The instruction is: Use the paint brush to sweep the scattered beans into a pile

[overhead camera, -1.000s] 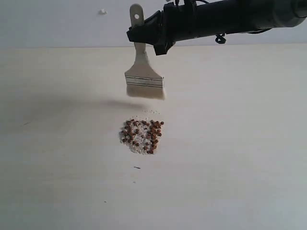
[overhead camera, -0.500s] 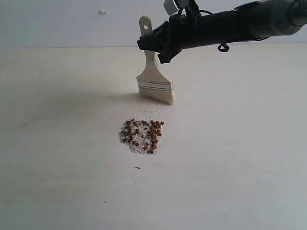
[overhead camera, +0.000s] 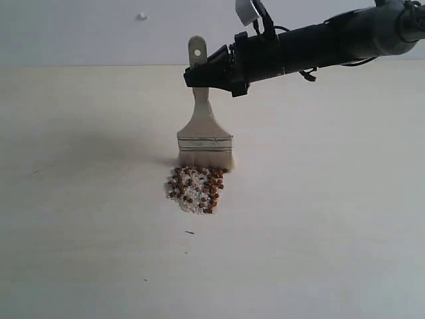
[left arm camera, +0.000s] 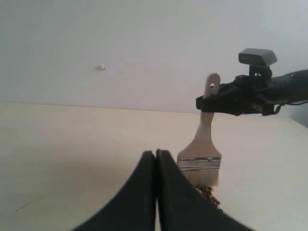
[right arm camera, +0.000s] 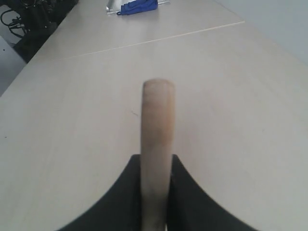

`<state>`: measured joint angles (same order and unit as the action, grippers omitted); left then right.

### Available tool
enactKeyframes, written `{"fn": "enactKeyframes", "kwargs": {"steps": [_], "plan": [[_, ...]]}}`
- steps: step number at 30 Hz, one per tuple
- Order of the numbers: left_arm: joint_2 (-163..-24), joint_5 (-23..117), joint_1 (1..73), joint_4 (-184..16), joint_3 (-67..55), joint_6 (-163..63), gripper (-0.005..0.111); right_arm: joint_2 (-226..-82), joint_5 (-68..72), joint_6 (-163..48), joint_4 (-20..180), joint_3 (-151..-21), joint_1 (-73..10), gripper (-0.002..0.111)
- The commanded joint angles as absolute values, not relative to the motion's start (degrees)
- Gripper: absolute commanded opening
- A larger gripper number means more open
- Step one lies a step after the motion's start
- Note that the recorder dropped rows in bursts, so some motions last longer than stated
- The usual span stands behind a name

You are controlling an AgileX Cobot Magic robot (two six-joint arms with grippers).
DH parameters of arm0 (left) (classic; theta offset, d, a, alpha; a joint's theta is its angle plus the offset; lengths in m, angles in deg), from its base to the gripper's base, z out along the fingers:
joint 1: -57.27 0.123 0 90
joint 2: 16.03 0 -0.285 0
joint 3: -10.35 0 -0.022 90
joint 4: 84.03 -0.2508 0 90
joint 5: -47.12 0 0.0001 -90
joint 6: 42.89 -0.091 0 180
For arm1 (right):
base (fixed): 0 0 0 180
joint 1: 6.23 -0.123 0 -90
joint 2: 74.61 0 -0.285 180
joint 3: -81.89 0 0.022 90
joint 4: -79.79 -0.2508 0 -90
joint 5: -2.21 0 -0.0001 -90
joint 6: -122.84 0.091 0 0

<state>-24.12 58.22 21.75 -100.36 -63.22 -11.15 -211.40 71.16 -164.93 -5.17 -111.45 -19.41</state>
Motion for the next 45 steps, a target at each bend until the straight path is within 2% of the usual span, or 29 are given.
{"fn": "enactKeyframes", "kwargs": {"steps": [1, 10, 25, 45], "plan": [[-23.82, 58.12, 21.96, -100.28, -63.55, -11.16, 0.0, -209.4, 72.18, -165.42, -7.92, -113.31, -19.09, 0.0], [-23.82, 58.12, 21.96, -100.28, -63.55, -11.16, 0.0, -210.14, 66.46, -168.21, -7.2, -116.09, -18.03, 0.0], [-23.82, 58.12, 21.96, -100.28, -63.55, -11.16, 0.0, -215.54, 72.18, -168.33, -6.62, -116.09, -16.89, 0.0], [-23.82, 58.12, 21.96, -100.28, -63.55, -11.16, 0.0, -213.32, 72.18, -160.79, -2.19, -116.09, -16.89, 0.0]]}}
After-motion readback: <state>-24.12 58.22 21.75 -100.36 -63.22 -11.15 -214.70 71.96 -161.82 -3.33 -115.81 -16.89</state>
